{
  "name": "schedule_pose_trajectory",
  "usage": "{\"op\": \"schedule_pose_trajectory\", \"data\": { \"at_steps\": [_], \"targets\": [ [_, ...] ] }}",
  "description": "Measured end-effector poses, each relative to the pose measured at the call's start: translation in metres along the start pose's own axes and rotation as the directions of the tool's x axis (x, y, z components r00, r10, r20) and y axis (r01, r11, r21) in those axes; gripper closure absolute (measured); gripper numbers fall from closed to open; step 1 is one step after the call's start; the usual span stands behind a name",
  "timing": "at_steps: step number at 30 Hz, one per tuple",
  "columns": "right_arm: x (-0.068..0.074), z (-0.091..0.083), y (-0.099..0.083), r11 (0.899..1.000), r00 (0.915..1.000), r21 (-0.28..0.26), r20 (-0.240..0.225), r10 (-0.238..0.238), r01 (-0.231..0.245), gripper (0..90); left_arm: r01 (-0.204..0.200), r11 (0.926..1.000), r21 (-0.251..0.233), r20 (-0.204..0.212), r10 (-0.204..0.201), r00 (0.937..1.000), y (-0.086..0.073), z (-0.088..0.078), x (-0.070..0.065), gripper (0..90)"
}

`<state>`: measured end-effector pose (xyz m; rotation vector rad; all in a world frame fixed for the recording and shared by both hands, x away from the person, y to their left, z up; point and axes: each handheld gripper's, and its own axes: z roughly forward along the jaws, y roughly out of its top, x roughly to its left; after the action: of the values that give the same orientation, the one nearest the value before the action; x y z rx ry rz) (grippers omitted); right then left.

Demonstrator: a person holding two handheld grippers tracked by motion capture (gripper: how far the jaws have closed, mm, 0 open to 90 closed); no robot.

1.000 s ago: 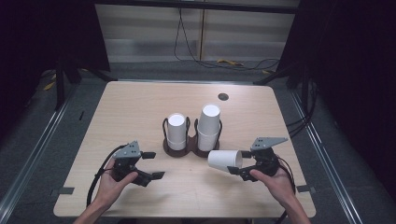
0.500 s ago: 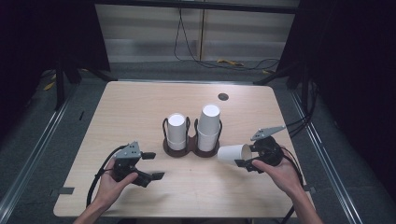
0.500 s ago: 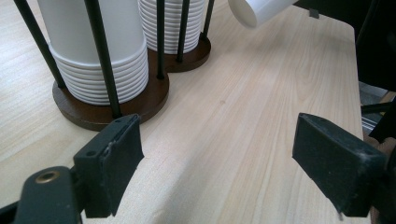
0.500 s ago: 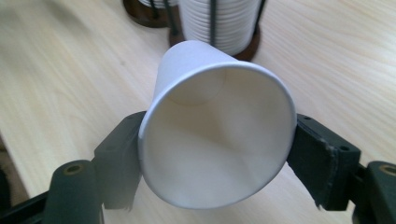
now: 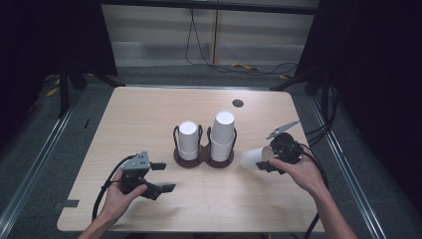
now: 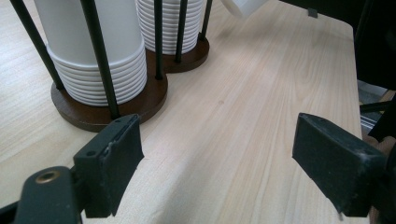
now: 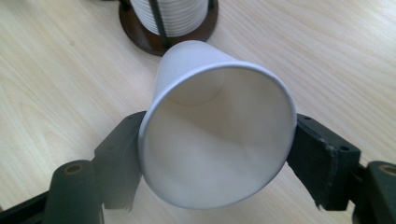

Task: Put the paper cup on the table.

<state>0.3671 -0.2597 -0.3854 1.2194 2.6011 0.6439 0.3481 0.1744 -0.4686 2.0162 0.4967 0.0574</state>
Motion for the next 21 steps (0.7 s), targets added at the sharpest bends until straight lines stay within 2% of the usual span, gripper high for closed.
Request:
{"op": "schedule_pose_trajectory", "data": {
  "at_steps": [13, 15, 16, 18, 20, 21],
  "targets": [
    [-0.015, 0.006, 0.015, 0.991, 0.9986, 0.137, 0.052, -0.003, -0.004, 24.5, -0.009, 0.9999, 0.012, 0.005, 0.008, 0.9999, 0.000, 0.001, -0.001, 15.8],
    [-0.017, 0.008, 0.018, 0.987, 0.9982, 0.160, 0.060, -0.005, -0.005, 24.4, -0.008, 0.9999, 0.010, 0.000, 0.008, 1.0000, 0.000, 0.002, -0.001, 15.8],
    [-0.018, 0.010, 0.021, 0.982, 0.9977, 0.191, 0.067, -0.010, -0.003, 24.3, -0.007, 0.9999, 0.011, 0.001, 0.007, 1.0000, 0.000, 0.002, -0.001, 15.8],
    [-0.019, 0.011, 0.022, 0.981, 0.9973, 0.195, 0.073, -0.009, -0.006, 24.3, -0.008, 0.9999, 0.011, 0.002, 0.008, 1.0000, -0.001, 0.002, -0.001, 15.8],
    [-0.021, 0.013, 0.027, 0.974, 0.9967, 0.225, 0.080, -0.014, -0.004, 24.3, -0.003, 0.9999, 0.013, -0.003, 0.003, 1.0000, -0.001, 0.002, -0.001, 15.8],
    [-0.021, 0.013, 0.027, 0.974, 0.9967, 0.225, 0.080, -0.014, -0.004, 24.3, -0.003, 0.9999, 0.013, -0.003, 0.003, 1.0000, -0.001, 0.002, -0.001, 15.8]
  ]
}}
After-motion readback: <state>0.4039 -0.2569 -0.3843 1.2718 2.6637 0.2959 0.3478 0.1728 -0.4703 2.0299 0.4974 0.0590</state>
